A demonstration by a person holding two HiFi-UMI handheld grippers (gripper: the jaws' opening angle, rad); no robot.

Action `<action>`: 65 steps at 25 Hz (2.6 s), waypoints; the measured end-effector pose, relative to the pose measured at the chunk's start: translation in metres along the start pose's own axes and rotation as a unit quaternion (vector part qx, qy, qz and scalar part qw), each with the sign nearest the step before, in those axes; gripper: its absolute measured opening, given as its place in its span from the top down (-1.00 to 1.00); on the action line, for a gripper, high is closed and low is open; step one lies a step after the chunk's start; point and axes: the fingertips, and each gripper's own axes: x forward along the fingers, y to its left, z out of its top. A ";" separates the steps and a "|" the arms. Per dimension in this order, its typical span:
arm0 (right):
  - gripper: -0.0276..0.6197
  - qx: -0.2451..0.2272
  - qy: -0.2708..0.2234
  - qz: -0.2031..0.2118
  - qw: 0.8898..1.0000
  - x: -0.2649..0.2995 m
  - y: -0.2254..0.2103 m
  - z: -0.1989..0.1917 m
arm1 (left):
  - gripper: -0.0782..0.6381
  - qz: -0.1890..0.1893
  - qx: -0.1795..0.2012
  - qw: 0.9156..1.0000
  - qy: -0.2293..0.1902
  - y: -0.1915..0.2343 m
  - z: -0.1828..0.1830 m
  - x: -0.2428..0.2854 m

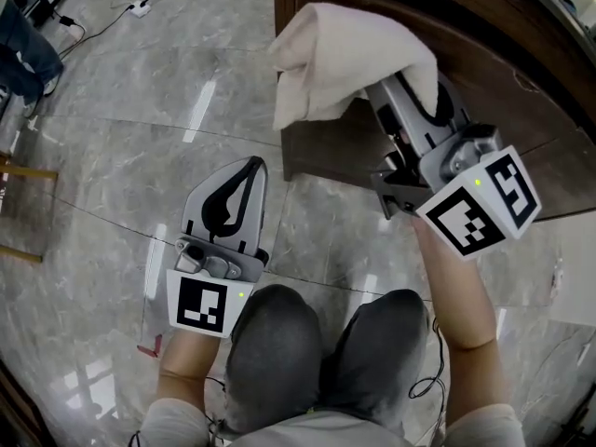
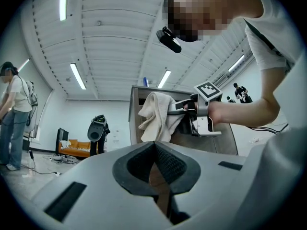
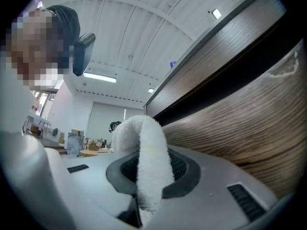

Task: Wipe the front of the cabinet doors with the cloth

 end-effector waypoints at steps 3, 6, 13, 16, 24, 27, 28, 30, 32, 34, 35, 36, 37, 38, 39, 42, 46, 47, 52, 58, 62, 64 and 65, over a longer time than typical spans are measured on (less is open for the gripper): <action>0.70 -0.007 -0.004 -0.011 1.000 -0.015 -0.010 0.007 | 0.76 -0.004 0.001 1.000 -0.001 -0.006 0.002 0.003; 0.70 -0.018 -0.001 -0.015 1.000 -0.031 -0.019 0.013 | 0.76 -0.005 0.005 1.000 -0.003 -0.016 0.006 0.006; 0.70 -0.018 -0.006 -0.020 1.000 -0.048 -0.035 0.013 | 0.76 -0.007 0.017 1.000 0.005 -0.019 0.000 0.009; 0.70 -0.008 -0.006 -0.027 1.000 -0.058 -0.045 0.007 | 0.76 -0.008 0.021 1.000 0.009 -0.020 -0.001 0.011; 0.70 -0.010 0.005 -0.041 0.999 -0.092 -0.065 0.014 | 0.76 -0.017 0.021 1.000 0.006 -0.045 0.006 0.026; 0.70 -0.015 0.005 -0.049 0.999 -0.104 -0.072 0.020 | 0.76 -0.024 0.023 0.999 0.005 -0.053 0.007 0.032; 0.70 -0.018 0.004 -0.052 0.998 -0.107 -0.075 0.022 | 0.76 -0.025 0.023 0.999 0.003 -0.055 0.008 0.034; 0.70 -0.022 0.004 -0.058 0.998 -0.116 -0.080 0.023 | 0.76 -0.027 0.027 0.999 -0.008 -0.059 0.013 0.038; 0.70 -0.025 0.006 -0.065 0.998 -0.126 -0.085 0.023 | 0.76 -0.029 0.032 0.999 -0.025 -0.062 0.020 0.041; 0.70 -0.025 0.006 -0.074 0.997 -0.136 -0.091 0.022 | 0.76 -0.027 0.034 0.999 -0.028 -0.064 0.022 0.041; 0.70 -0.028 0.006 -0.078 0.997 -0.140 -0.093 0.023 | 0.76 -0.025 0.036 0.999 -0.026 -0.064 0.021 0.041; 0.70 -0.033 0.006 -0.082 0.996 -0.143 -0.096 0.025 | 0.76 -0.023 0.038 0.999 -0.025 -0.064 0.020 0.040; 0.70 -0.041 0.006 -0.086 0.995 -0.146 -0.098 0.028 | 0.76 -0.022 0.040 0.999 -0.026 -0.065 0.020 0.040; 0.70 -0.046 0.005 -0.090 0.995 -0.149 -0.100 0.030 | 0.76 -0.022 0.041 0.999 -0.026 -0.066 0.020 0.040; 0.70 -0.050 0.005 -0.094 0.994 -0.152 -0.103 0.032 | 0.76 -0.022 0.042 0.999 -0.026 -0.067 0.019 0.040; 0.70 -0.059 0.004 -0.103 0.993 -0.163 -0.109 0.036 | 0.76 -0.023 0.043 0.999 -0.021 -0.069 0.018 0.040; 0.70 -0.065 0.001 -0.126 0.990 -0.187 -0.125 0.044 | 0.76 -0.025 0.045 0.998 -0.019 -0.073 0.018 0.040; 0.70 -0.066 -0.001 -0.135 0.989 -0.194 -0.129 0.047 | 0.76 -0.026 0.046 0.998 -0.017 -0.074 0.017 0.040; 0.70 -0.075 -0.003 -0.167 0.983 -0.224 -0.145 0.055 | 0.76 -0.025 0.049 0.998 -0.017 -0.074 0.020 0.039; 0.70 -0.105 0.006 -0.201 0.974 -0.246 -0.155 0.059 | 0.76 -0.029 0.052 0.998 -0.017 -0.076 0.021 0.037; 0.70 -0.114 0.010 -0.211 0.971 -0.255 -0.150 0.060 | 0.76 -0.028 0.053 0.998 -0.020 -0.072 0.023 0.032; 0.70 -0.120 0.013 -0.210 0.970 -0.260 -0.140 0.062 | 0.76 -0.026 0.056 0.998 -0.017 -0.068 0.021 0.029; 0.70 -0.122 0.015 -0.207 0.970 -0.262 -0.134 0.062 | 0.76 -0.025 0.058 0.998 -0.016 -0.065 0.020 0.027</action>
